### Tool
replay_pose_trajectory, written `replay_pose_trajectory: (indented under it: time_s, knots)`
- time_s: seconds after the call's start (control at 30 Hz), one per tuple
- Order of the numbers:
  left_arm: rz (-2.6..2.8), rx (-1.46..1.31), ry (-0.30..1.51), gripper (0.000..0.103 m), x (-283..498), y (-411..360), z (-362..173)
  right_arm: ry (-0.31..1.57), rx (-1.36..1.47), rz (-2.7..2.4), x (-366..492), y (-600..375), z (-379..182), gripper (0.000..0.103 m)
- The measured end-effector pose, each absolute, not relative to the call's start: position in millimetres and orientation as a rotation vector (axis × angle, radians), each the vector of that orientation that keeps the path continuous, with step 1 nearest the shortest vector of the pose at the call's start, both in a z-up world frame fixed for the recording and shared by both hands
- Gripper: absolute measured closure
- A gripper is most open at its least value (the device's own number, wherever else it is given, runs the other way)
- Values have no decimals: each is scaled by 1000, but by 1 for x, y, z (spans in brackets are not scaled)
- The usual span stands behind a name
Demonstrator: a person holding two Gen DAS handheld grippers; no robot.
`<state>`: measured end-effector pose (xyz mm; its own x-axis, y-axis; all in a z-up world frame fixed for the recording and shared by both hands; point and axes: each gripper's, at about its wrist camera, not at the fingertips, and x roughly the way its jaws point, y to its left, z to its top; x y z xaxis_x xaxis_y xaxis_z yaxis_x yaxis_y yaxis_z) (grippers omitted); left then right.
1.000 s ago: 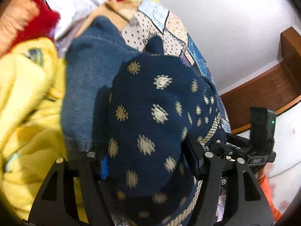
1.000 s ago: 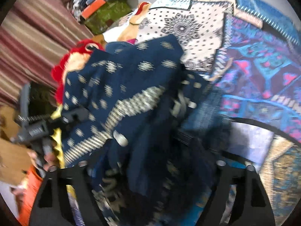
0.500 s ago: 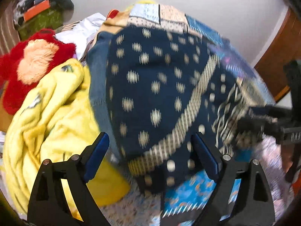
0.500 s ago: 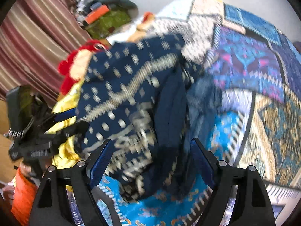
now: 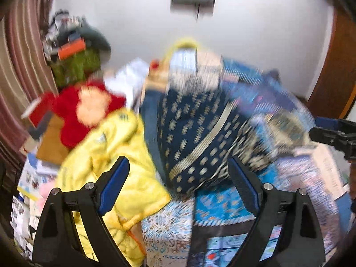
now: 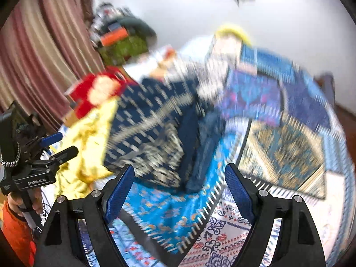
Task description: Fold large clothes
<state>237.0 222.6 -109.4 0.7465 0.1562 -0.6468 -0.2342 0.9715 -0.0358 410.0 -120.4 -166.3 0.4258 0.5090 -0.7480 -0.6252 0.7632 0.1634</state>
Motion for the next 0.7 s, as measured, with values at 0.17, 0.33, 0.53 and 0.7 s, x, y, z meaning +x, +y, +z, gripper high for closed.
replay_pose_trajectory:
  time_s: [0.17,0.33,0.53,0.7]
  knots:
    - [195,-77,468,12,185,189,-36,624,-86,760,346,-138,-84,21]
    - [181,-53,277,12,128,159,10,446,30,807,284,-163,-33,21]
    - [175,-59,151,12,79,135,24,296,65,803,221,-184,-11,21]
    - [181,-70,123,12,63,124,21,218,56,749,189,-195,-9,21]
